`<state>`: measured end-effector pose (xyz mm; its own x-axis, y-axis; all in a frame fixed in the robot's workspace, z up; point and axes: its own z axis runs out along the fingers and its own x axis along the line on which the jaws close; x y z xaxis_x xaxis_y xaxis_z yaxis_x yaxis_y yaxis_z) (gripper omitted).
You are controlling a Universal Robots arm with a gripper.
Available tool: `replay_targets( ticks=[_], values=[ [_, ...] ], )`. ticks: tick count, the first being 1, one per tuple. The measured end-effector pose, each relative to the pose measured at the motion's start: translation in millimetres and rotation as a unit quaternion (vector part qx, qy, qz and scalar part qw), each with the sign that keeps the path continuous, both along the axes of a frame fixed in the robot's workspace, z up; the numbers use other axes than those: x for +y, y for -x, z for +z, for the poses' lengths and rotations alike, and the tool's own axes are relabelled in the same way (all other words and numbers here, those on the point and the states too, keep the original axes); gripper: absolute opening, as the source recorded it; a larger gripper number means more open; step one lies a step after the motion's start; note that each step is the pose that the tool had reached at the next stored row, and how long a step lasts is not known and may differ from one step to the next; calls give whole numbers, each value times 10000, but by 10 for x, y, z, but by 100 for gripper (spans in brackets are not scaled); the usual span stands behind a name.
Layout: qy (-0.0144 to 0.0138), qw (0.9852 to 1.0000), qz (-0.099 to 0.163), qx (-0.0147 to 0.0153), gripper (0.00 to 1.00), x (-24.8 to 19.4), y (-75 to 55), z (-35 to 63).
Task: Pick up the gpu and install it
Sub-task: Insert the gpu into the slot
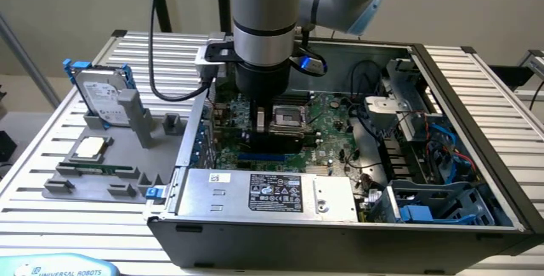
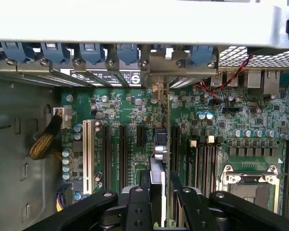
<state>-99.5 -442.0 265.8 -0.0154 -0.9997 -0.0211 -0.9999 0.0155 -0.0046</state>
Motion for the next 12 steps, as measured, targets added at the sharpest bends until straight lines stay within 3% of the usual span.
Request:
replay_targets(
  ticks=[6,12],
  values=[
    [6,10000,0,26,26,0,1,-16],
    [41,10000,0,37,26,0,1,-33]
  ],
)
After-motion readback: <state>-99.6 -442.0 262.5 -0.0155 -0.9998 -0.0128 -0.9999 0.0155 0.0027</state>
